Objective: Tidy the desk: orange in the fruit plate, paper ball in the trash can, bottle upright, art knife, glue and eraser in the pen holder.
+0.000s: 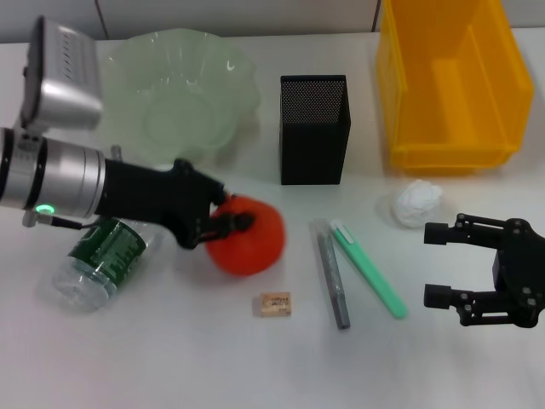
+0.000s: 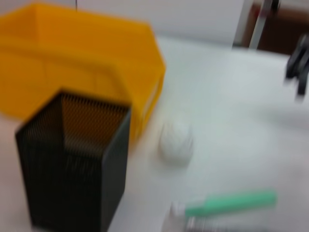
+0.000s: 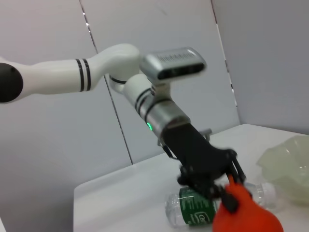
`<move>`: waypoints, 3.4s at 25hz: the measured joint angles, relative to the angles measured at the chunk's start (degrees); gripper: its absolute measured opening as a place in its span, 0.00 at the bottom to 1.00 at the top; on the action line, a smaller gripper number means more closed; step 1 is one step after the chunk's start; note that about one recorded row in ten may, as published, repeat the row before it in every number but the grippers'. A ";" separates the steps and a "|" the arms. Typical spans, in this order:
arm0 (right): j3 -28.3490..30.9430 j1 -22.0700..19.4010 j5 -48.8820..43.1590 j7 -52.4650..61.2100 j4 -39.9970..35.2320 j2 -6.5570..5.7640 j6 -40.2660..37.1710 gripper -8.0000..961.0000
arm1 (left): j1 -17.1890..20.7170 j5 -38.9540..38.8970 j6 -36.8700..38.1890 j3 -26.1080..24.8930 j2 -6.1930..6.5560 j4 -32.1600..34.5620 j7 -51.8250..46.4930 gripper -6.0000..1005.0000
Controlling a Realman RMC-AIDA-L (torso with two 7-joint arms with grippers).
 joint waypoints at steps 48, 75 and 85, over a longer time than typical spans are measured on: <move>-15.10 7.49 -27.66 59.66 -53.66 1.70 2.90 0.86 | 3.12 -3.50 13.86 -13.99 1.53 -8.84 10.46 0.82; -31.88 19.27 -36.80 68.19 -21.10 1.99 30.18 0.85 | 4.74 -0.48 13.85 -13.59 1.18 -10.30 10.44 0.81; -33.40 19.50 -36.55 67.39 -21.54 1.97 29.94 0.68 | 5.05 -0.35 13.64 -13.93 1.15 -10.43 10.43 0.81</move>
